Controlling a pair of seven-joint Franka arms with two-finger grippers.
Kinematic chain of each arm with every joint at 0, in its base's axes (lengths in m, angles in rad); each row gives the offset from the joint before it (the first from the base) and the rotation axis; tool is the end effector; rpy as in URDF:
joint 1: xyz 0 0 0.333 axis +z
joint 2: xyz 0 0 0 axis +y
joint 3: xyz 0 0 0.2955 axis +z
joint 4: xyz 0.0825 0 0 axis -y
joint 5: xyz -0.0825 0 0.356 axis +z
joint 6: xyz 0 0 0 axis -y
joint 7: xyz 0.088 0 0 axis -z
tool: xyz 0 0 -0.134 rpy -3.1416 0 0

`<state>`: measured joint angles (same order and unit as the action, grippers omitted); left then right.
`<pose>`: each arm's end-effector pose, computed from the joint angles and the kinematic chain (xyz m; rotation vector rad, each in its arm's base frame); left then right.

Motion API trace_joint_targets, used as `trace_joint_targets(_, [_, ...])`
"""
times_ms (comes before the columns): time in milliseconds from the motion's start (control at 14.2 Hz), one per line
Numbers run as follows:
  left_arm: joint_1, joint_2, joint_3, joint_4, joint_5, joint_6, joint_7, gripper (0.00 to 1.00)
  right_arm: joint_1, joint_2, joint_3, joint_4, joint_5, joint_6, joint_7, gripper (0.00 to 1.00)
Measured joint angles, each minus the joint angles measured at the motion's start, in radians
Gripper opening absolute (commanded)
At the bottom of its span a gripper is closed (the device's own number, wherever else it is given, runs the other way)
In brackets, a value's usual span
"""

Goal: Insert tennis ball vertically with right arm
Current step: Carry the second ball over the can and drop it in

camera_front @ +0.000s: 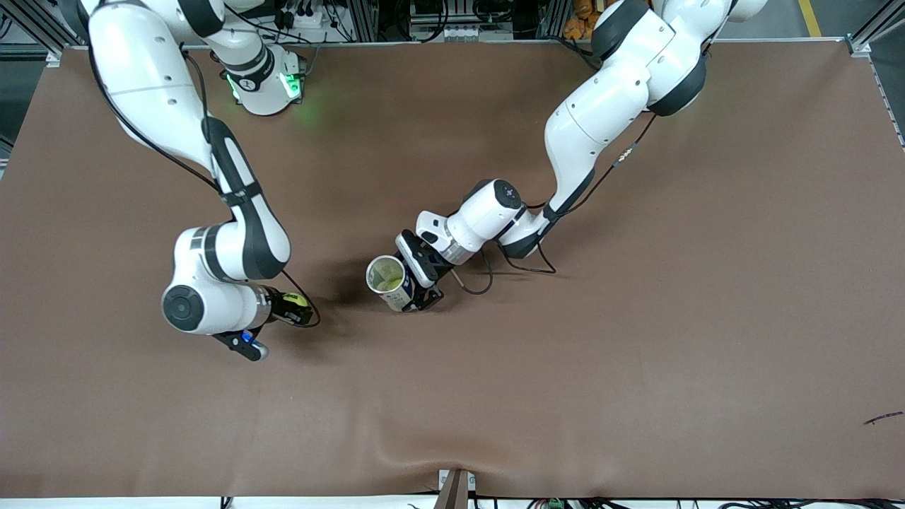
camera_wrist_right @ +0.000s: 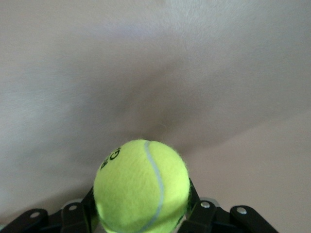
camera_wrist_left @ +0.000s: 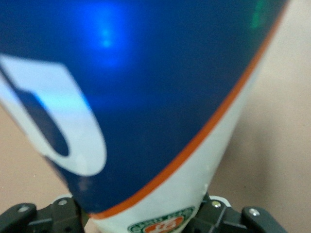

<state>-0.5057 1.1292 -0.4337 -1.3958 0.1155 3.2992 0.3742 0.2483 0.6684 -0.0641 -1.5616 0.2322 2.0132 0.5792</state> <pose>0.5095 -0.5433 0.1552 2.1671 -1.2230 1.0093 0.6231 0.1397 0.2129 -2.9522 0.7661 0.3933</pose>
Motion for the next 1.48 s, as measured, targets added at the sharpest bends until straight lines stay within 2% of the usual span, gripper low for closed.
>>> trace_joint_targets(424, [0.0,0.0,0.001,0.001,0.0,0.0,0.0,0.81,-0.014,-0.151,-0.002,0.013,0.012,-0.076,0.002,0.25])
trace_joint_targets(565, [0.0,0.0,0.001,0.001,0.0,0.0,0.0,0.81,-0.02,-0.174,-0.002,0.041,0.097,-0.139,0.006,0.25])
trace_joint_targets(847, [0.0,0.0,0.001,0.001,0.0,0.0,0.0,0.81,-0.052,-0.18,-0.004,0.084,0.332,-0.206,0.052,0.25])
trace_joint_targets(1200, [0.0,0.0,0.001,0.001,0.0,0.0,0.0,0.81,-0.016,-0.18,0.019,0.138,0.417,-0.202,0.332,0.25])
trace_joint_targets(1483, [0.0,0.0,0.001,0.001,0.0,0.0,0.0,0.81,0.044,-0.178,0.02,0.148,0.553,-0.169,0.518,0.25])
